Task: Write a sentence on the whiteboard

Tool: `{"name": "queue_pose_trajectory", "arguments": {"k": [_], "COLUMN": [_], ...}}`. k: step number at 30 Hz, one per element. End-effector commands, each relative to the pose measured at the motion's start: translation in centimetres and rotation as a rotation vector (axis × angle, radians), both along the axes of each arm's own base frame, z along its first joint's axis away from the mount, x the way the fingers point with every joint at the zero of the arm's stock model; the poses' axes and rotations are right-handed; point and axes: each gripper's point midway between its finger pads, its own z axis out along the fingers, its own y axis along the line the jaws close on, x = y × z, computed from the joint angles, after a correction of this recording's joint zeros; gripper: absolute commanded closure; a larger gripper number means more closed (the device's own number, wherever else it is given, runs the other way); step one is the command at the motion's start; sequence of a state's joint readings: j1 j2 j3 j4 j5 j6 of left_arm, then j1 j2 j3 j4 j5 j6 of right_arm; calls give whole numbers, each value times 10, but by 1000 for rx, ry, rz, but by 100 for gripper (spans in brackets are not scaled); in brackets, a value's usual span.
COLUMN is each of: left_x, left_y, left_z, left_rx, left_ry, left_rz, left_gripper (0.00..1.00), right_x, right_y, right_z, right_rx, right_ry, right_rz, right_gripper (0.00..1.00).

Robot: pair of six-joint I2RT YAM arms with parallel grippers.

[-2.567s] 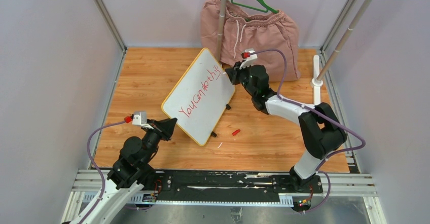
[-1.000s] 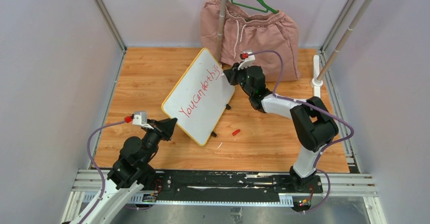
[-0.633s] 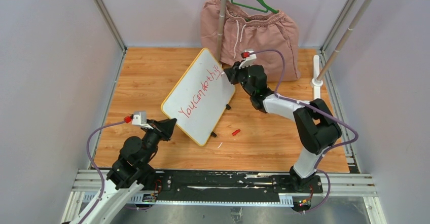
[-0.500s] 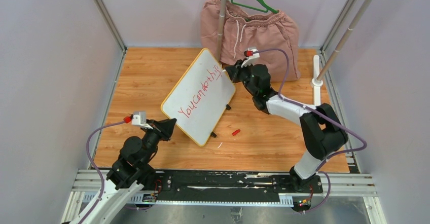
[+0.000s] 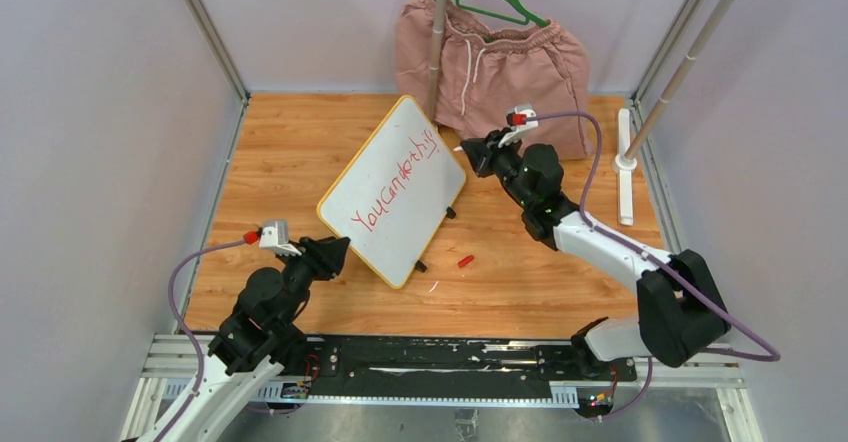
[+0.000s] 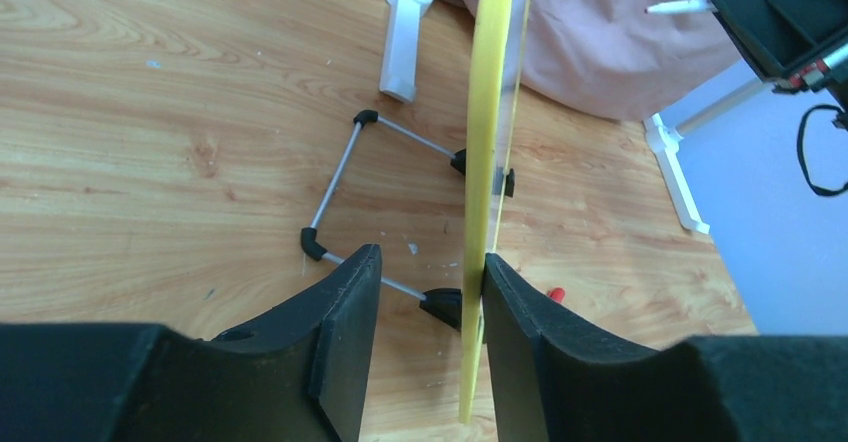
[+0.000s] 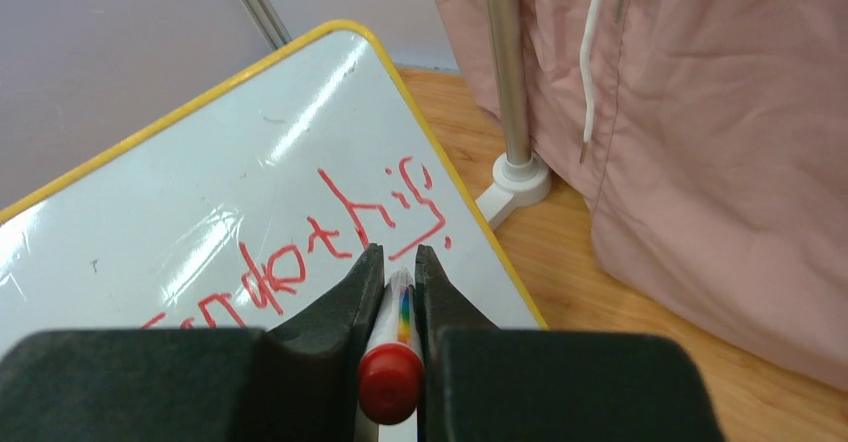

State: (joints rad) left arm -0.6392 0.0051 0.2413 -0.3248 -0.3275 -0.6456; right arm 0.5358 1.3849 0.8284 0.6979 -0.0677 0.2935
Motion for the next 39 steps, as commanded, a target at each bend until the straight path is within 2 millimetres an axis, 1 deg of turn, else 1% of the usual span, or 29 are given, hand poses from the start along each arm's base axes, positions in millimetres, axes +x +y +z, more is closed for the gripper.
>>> {"name": "queue_pose_trajectory", "arguments": {"k": [1,5,10,12,14,15,17,19,22,26,28,30,33,34,36,39], "left_x": [-5,-8,-8,-8,-9,-10,-12,-14,-18,-24,-29,-34,-43,-47,-52,-58], "left_y": [11,16,23,29,39,44,56,68,77,87,94,102,111,115,118,113], "left_z": [21,24,19,20,21,21,24,26,28,33,43,56,82,93,109,137], "left_rx": [-52,-53,-55,-64,-76,-83,-97,-107,-125,-143,-145,-137,-131,-151,-166,-190], "left_ry": [-46,-36,-6,5,19,26,41,51,64,73,62,36,-16,-37,-71,-140], "left_rz": [39,55,90,122,174,201,262,316,359,399,416,422,421,425,411,354], "left_gripper": [53,51,51,50,43,40,33,25,15,2,0,0,0,0,0,0], "right_x": [-21,-45,-75,-86,-97,-102,-111,-118,-128,-139,-143,-148,-155,-159,-168,-177], "right_y": [-10,-11,-7,-6,-8,-10,-14,-20,-27,-30,-34,-40,-49,-50,-51,-51], "right_z": [0,6,8,6,-2,-1,-6,-10,-13,-12,-15,-21,-30,-35,-38,-37], "right_rx": [8,16,11,3,-9,-6,-5,-5,-14,-13,-13,-21,-30,-36,-33,-13], "right_ry": [14,6,12,21,46,43,49,48,51,72,113,173,264,297,334,368], "right_rz": [18,67,129,150,167,173,179,173,172,190,181,160,130,130,146,165], "right_gripper": [100,100,100,100,100,100,100,100,100,100,100,100,100,100,100,100]}}
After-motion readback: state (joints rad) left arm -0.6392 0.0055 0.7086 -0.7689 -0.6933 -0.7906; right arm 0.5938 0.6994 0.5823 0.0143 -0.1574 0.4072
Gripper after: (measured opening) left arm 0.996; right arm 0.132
